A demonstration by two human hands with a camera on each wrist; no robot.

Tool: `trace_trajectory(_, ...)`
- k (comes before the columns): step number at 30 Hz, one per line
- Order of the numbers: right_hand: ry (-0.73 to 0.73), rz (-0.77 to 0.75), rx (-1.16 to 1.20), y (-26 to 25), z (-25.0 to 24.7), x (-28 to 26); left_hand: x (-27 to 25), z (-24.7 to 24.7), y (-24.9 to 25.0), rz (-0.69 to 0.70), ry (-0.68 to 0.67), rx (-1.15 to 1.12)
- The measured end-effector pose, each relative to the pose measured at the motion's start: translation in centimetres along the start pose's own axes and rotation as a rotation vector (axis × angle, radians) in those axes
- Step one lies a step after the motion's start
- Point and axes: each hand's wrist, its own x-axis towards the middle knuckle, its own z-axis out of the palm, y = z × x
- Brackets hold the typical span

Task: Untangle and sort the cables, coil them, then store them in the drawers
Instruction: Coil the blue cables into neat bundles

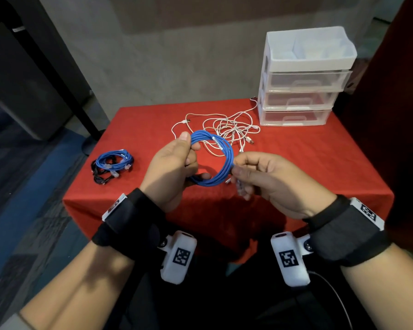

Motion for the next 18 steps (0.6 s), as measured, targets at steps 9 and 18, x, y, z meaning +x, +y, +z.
trace_trajectory(9, 0.118, 0.001, 0.167, 0.5, 1.0, 0.9, 0.0, 0.9, -2.4, 0.058, 0.146, 0.061)
trace_trajectory(18, 0.284, 0.011, -0.11, 2.6, -1.4, 1.2, 1.7, -2.5, -2.5, 0.027, 0.165, 0.052)
